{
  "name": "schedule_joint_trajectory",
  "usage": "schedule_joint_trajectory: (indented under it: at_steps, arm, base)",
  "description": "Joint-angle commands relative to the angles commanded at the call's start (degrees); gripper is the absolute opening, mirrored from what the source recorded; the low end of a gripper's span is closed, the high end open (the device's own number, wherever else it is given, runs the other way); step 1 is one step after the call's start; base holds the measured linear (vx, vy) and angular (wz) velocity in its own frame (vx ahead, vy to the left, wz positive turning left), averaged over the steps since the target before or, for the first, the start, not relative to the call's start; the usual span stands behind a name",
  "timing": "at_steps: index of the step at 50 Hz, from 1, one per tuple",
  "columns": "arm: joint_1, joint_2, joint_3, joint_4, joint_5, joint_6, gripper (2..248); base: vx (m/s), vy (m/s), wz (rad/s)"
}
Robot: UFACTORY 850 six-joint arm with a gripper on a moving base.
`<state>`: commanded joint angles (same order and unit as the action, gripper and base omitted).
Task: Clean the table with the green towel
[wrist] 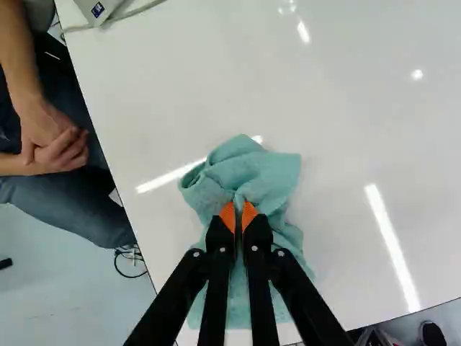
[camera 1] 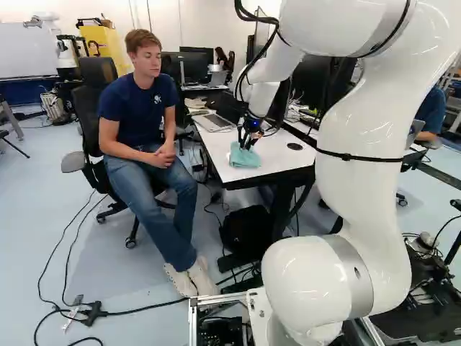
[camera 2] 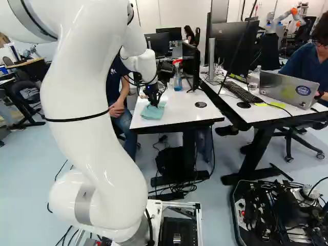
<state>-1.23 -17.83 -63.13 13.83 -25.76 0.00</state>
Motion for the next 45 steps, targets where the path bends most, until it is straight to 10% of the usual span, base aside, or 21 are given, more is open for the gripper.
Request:
schedule_joint_trajectory:
  at_steps: [22, 45]
  arm:
    - [3.00, 1.09, 1.35, 0.00, 0.00, 0.00, 31]
    - [-0.10, 5.14, 6.29, 0.00, 0.00, 0.00, 31]
  base:
    - [0.000, 0.000, 0.000]
    - [0.000, 0.000, 0.000]
